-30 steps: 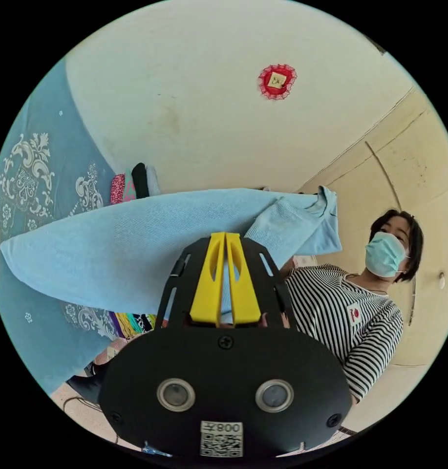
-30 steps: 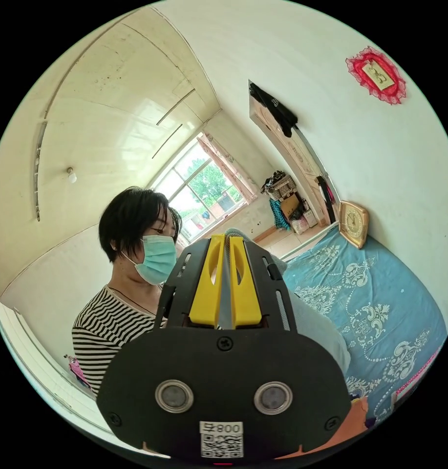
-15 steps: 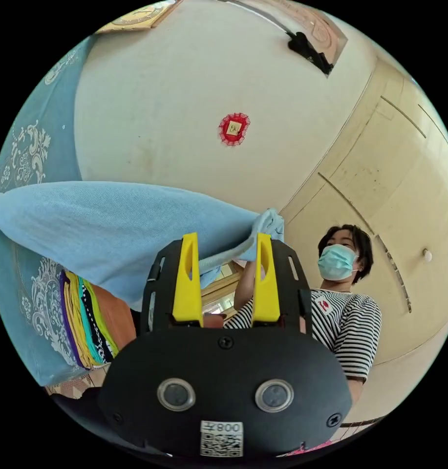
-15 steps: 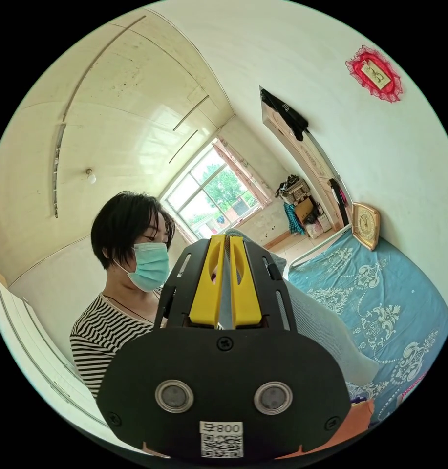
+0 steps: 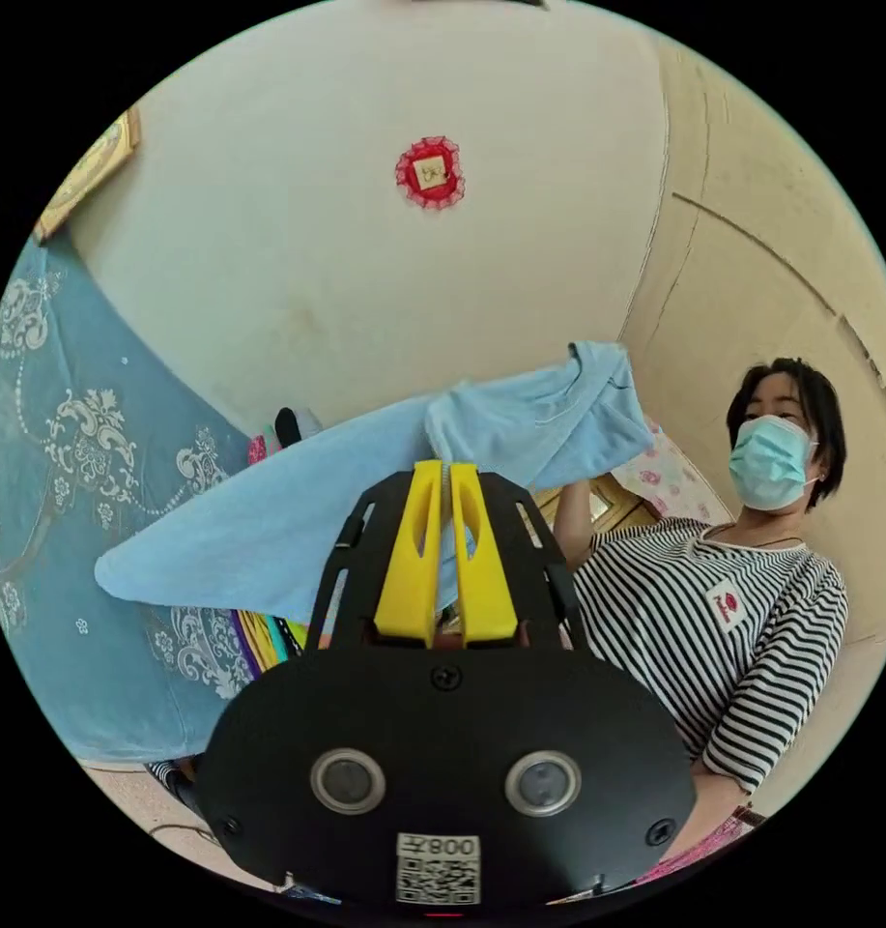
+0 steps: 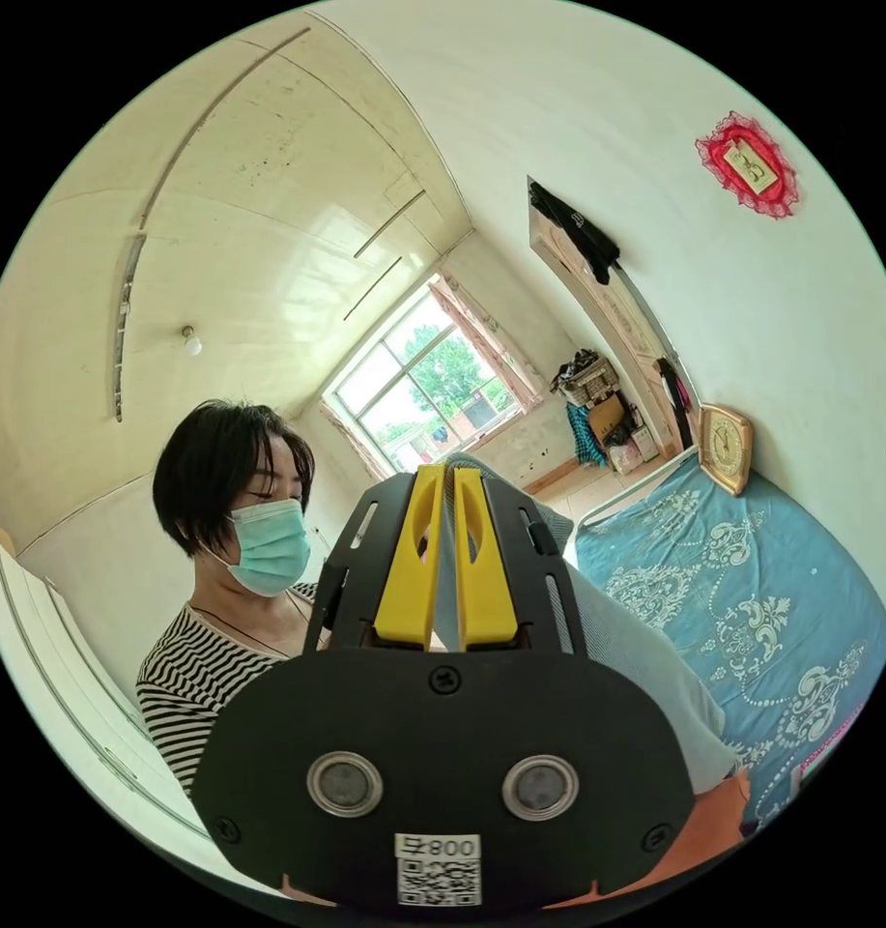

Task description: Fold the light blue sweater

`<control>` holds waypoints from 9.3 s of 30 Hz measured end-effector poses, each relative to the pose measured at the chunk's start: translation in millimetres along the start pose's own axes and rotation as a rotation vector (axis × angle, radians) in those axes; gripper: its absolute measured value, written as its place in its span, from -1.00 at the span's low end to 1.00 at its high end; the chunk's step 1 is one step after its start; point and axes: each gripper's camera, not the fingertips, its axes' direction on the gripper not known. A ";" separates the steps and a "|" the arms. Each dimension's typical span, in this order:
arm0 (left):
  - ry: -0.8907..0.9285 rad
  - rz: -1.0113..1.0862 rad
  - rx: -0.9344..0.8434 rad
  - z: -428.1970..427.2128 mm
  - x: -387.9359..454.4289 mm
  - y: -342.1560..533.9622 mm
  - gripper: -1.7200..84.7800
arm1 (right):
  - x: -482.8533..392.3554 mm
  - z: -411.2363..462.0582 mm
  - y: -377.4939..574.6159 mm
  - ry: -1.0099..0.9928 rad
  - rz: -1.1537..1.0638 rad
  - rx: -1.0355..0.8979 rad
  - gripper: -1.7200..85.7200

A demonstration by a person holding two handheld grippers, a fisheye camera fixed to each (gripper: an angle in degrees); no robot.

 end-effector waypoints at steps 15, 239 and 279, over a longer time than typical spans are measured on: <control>-0.556 0.688 0.277 -156.6 311.3 -49.9 -0.94 | -83.7 21.5 67.3 -0.161 -0.230 0.082 -0.93; -0.299 0.027 -1.169 969.0 -492.1 -319.1 -0.81 | 630.6 355.1 588.5 1.035 1.052 0.449 -0.77; 0.184 0.198 -1.103 973.7 -286.4 -479.2 -0.92 | 600.4 417.6 745.2 0.226 1.017 0.839 -0.87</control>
